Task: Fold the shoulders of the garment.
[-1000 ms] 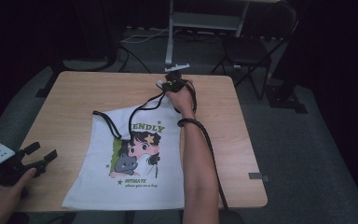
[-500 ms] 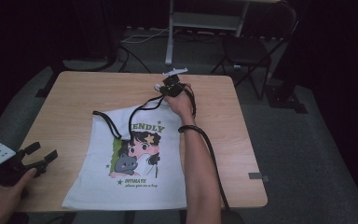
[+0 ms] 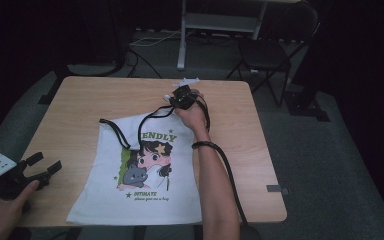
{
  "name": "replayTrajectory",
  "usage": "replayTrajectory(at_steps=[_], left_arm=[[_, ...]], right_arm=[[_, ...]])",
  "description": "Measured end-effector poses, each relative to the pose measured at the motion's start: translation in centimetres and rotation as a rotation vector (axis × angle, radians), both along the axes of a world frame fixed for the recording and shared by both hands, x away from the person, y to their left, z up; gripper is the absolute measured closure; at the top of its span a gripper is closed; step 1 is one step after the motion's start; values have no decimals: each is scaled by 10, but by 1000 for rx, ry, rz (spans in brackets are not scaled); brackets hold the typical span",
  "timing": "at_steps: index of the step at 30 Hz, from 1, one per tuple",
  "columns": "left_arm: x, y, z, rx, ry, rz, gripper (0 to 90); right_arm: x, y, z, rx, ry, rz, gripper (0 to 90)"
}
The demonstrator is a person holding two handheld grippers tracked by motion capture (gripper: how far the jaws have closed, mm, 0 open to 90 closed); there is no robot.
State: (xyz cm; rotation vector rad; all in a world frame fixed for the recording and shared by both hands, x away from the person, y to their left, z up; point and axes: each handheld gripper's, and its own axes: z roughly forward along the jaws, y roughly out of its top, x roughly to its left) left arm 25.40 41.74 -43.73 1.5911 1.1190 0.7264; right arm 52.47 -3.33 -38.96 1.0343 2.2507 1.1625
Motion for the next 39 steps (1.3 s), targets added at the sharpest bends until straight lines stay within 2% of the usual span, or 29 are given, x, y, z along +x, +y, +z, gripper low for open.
replayTrajectory(at_steps=[22,29,39], left_arm=[[0,0,0,1,-2,4,209],[0,0,0,1,0,6,209],[0,-1,0,1,-1,7,209]], right_arm=[[-29,2,1,-18,-35,56,840],[-37,2,-2,-27,-43,72,838],[-56,6,-10,-58,-46,123,838]])
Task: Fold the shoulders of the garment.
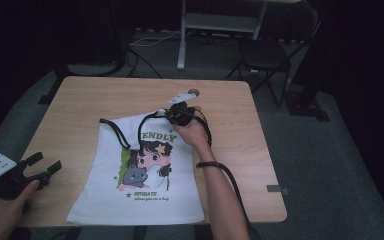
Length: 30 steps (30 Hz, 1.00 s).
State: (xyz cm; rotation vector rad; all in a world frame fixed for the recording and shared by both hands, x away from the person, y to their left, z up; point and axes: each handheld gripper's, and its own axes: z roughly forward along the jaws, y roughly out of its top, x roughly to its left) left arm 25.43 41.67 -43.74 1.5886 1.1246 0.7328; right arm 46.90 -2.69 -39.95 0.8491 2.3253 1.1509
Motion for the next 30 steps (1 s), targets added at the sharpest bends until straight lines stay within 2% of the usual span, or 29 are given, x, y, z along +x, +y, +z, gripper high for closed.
replayTrajectory(at_steps=[10,18,24,30], left_arm=[[0,0,0,0,0,1,208],[0,0,0,1,-1,2,209],[0,0,0,5,-2,1,209],[0,-1,0,2,0,1,209]], right_arm=[[-22,10,-10,-40,-6,72,831],[-32,12,-17,-60,-8,111,828],[-39,12,-26,-75,4,124,822],[-46,10,-30,-62,22,133,822]])
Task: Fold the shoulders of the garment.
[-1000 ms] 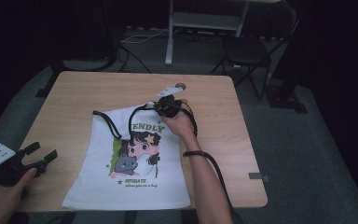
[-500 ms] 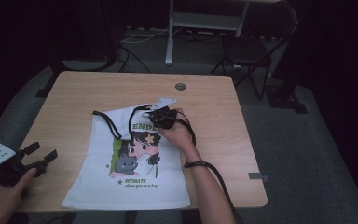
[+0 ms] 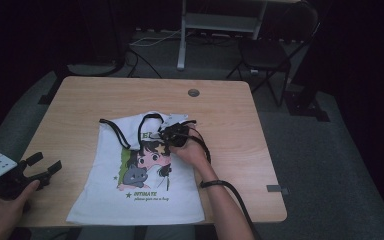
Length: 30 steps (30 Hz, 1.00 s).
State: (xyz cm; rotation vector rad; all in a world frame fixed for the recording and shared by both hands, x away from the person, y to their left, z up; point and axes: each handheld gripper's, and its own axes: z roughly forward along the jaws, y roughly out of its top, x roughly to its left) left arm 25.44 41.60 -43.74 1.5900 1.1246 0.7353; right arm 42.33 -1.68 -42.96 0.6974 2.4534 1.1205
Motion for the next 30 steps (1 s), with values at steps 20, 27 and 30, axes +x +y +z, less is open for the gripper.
replayTrajectory(at_steps=[20,27,30], left_arm=[[0,0,0,10,-1,-1,208],[0,0,0,12,-1,0,209],[0,0,0,13,-1,-1,209]], right_arm=[[-18,-3,-3,-3,-5,60,818],[-22,-2,-3,-7,-17,67,816],[-23,-1,-4,-17,-19,68,816]])
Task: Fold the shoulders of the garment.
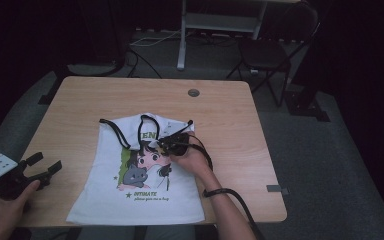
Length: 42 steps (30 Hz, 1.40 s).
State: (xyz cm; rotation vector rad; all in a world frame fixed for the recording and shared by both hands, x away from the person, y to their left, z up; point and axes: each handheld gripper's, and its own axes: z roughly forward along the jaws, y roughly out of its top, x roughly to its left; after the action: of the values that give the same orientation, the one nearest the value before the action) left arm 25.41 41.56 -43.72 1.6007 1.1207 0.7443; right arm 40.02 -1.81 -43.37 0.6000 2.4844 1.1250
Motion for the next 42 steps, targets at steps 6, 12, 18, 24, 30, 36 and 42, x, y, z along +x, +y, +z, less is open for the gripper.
replayTrajectory(at_steps=[6,12,18,24,30,36,42], left_arm=[[0,0,0,-1,1,0,209],[0,0,0,1,0,0,209],[0,0,0,-1,0,1,208],[0,0,0,0,-1,2,209],[0,0,0,-2,0,2,209],[0,0,0,0,0,2,209],[0,0,0,2,0,1,209]], right_arm=[[-2,0,0,-4,-6,6,815],[-5,0,-1,-3,-4,9,813],[-8,0,-2,2,-5,18,812],[-9,-1,-2,4,-9,20,797],[-12,-1,-1,21,12,43,711],[-11,-7,13,133,42,40,610],[0,-12,19,138,30,-33,581]])
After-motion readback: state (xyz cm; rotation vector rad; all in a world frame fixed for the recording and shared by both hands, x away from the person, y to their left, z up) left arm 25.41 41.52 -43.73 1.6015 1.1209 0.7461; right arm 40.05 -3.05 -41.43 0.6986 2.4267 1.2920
